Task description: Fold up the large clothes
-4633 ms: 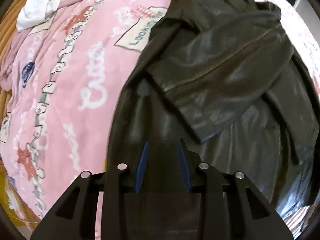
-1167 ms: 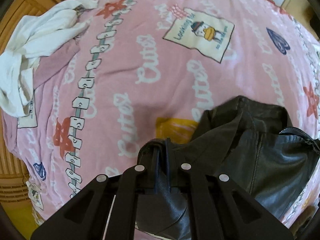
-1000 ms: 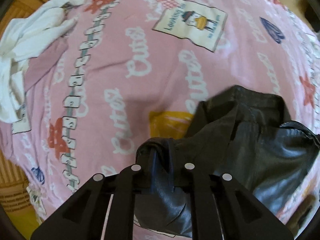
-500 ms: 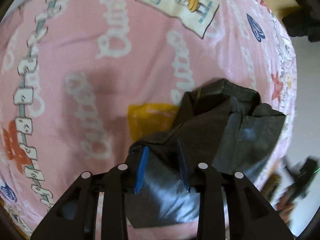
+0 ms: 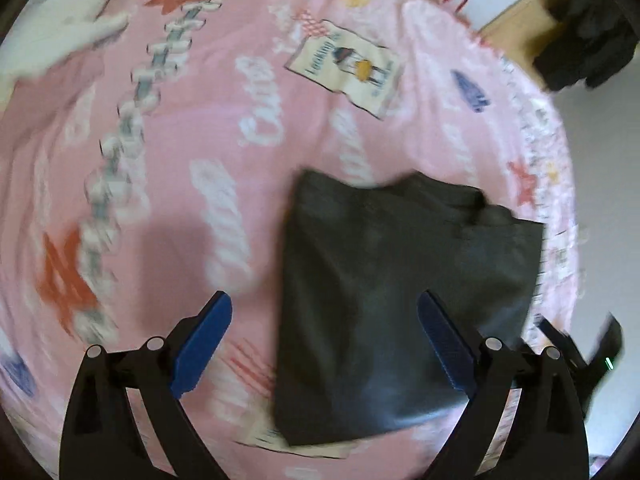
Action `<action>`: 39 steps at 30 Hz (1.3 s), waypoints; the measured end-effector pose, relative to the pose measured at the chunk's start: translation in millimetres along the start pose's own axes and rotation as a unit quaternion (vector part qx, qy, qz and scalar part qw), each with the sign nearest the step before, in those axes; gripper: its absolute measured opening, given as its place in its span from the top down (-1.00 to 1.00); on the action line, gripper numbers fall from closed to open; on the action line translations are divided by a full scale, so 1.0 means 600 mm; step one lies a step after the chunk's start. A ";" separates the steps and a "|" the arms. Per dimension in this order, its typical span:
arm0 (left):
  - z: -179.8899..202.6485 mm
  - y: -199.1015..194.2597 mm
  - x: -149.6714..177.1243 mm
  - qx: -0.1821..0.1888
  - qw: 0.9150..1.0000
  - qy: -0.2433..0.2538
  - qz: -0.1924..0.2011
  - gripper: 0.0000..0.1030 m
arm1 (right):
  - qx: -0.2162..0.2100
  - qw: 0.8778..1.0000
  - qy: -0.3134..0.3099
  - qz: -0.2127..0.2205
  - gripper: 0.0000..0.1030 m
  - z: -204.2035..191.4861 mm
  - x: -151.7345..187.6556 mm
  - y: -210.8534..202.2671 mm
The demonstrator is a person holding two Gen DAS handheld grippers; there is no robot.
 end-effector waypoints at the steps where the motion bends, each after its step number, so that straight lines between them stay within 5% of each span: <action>1: 0.011 0.002 0.035 0.004 1.000 -0.011 0.002 -0.77 | -0.011 1.000 -0.004 -0.016 -0.79 0.001 -0.005 0.021; 3: 0.039 0.025 0.111 0.008 0.999 -0.038 -0.002 -0.77 | -0.043 0.998 0.002 -0.054 -0.73 0.006 -0.008 0.069; 6: 0.086 0.093 0.205 -0.028 0.998 -0.053 -0.019 -0.76 | -0.032 0.990 -0.016 -0.140 -0.54 0.014 -0.005 0.172; 11: 0.137 0.212 0.253 -0.097 0.994 -0.050 -0.027 -0.75 | -0.011 0.984 -0.041 -0.172 -0.51 0.042 -0.026 0.279; 21: 0.182 0.283 0.196 -0.188 0.982 -0.020 0.012 -0.87 | 0.014 0.991 -0.095 -0.095 -0.56 0.054 -0.100 0.287; 23: 0.184 0.280 0.195 -0.191 0.982 -0.012 0.003 -0.87 | 0.020 0.990 -0.120 -0.072 -0.57 0.055 -0.092 0.247; 25: 0.187 0.275 0.190 -0.197 0.980 0.002 -0.002 -0.87 | 0.041 0.987 -0.155 -0.002 -0.57 0.068 -0.067 0.148; 28: 0.205 0.250 0.175 -0.213 0.977 0.029 0.004 -0.80 | 0.068 0.981 -0.164 0.080 -0.86 0.104 0.006 -0.005; 31: 0.249 0.198 0.158 -0.211 0.975 0.067 0.037 -0.76 | 0.001 0.994 -0.069 0.091 -0.87 0.190 0.107 -0.106; 34: 0.302 0.154 0.144 -0.198 0.973 0.094 0.069 -0.76 | -0.019 0.995 0.092 0.038 -0.87 0.273 0.222 -0.145; 36: 0.347 0.142 0.123 -0.185 0.974 0.108 0.078 -0.76 | -0.055 0.978 0.202 0.019 -0.87 0.306 0.304 -0.145; 39: 0.395 0.169 0.077 -0.185 0.974 0.113 0.066 -0.76 | -0.110 0.932 0.344 0.023 -0.87 0.345 0.394 -0.127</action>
Point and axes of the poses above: each gripper's, at about its wrist camera, not at the fingertips, and y roughly the way its jaws point, z to its right, x to its underside, the point moved 3 cm from there along y, roughly the way its jaws point, and after that the axes turned 13 degrees about -x, right-handed, at the moved point
